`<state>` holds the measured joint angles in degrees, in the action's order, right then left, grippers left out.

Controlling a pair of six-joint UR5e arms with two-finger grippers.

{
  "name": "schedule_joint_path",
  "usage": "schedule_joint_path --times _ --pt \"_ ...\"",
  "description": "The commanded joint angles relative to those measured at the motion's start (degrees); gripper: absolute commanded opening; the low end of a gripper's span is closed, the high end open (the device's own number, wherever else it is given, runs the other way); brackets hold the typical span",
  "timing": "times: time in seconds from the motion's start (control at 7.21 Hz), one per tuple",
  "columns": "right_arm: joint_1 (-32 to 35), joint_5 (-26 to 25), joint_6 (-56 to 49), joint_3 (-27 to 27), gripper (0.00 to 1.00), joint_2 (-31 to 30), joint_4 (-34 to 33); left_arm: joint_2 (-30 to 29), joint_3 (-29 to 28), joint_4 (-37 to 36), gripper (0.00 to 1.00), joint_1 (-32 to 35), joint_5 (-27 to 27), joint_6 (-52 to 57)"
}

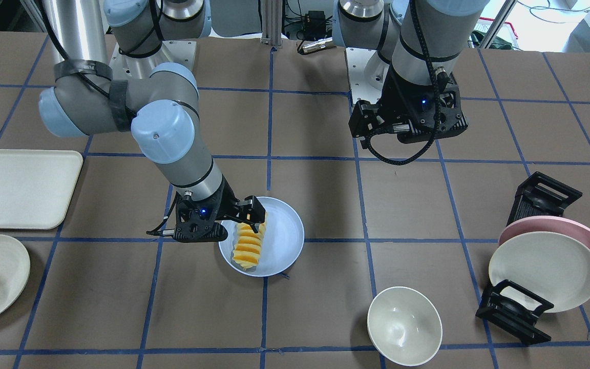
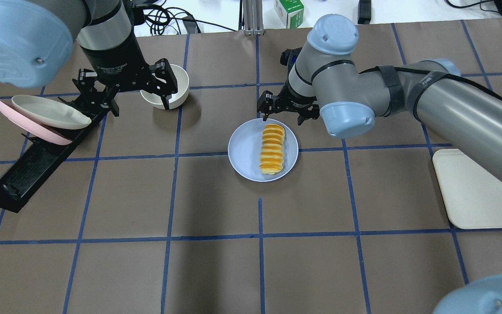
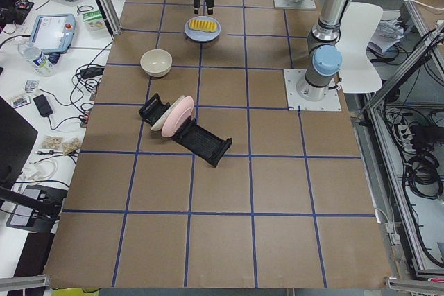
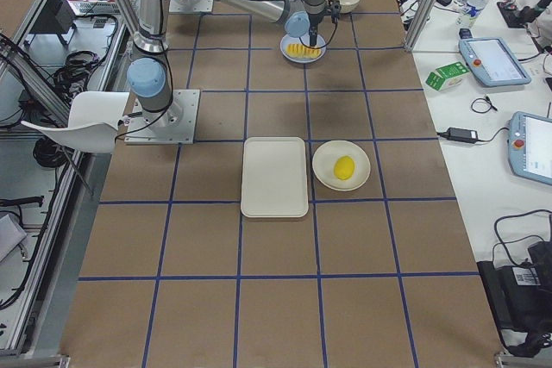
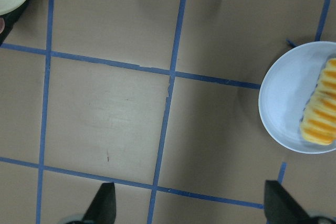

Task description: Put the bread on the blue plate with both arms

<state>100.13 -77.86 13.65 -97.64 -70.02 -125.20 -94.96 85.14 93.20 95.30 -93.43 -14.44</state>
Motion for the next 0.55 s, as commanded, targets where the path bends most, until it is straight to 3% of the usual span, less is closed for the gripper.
schedule_joint_path --times 0.0,0.14,0.28,0.42 --pt "-4.8 -3.2 -7.7 4.8 1.00 -6.6 15.7 0.5 -0.1 -5.5 0.97 -3.1 0.3 8.8" --pt "-7.6 -5.0 -12.5 6.3 1.00 -11.1 24.8 0.7 0.5 -10.0 0.97 -4.0 1.3 11.5" --pt "-9.5 -5.9 -14.2 6.3 1.00 -15.5 30.0 0.5 0.6 -11.2 1.00 -3.5 1.8 10.4" --pt "-9.4 -9.0 -14.4 6.2 1.00 -18.3 30.6 0.9 0.9 -11.0 1.00 -2.8 3.9 8.9"
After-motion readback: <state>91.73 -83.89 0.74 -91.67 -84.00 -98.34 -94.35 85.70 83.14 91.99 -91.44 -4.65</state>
